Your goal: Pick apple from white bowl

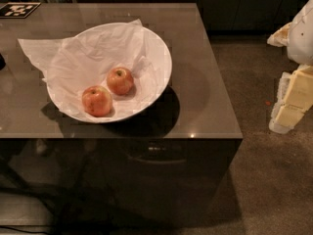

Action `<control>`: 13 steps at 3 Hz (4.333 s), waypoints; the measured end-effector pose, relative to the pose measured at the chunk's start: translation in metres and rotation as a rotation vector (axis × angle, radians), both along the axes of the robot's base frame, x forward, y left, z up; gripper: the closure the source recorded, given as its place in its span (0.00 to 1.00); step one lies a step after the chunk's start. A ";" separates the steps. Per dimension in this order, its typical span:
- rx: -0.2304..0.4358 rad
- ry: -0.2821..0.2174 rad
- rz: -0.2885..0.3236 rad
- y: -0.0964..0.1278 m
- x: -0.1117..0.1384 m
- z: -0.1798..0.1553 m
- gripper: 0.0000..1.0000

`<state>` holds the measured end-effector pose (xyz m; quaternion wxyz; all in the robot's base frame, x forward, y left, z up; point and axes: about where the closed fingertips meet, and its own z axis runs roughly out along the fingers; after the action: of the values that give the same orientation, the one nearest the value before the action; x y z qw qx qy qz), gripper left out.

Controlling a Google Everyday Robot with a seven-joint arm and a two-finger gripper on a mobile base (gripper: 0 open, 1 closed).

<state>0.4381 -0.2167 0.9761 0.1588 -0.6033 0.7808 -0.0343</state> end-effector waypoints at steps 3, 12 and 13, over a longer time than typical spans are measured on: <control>0.002 0.039 0.095 0.020 0.018 0.006 0.00; 0.199 -0.094 0.470 0.199 0.195 0.064 0.00; 0.274 -0.097 0.449 0.207 0.194 0.062 0.00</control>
Offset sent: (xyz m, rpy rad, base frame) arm 0.0055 0.0072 0.0002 -0.0047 0.0262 0.0390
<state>0.6324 -0.0099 1.0385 0.2798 -0.7318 0.6164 0.0787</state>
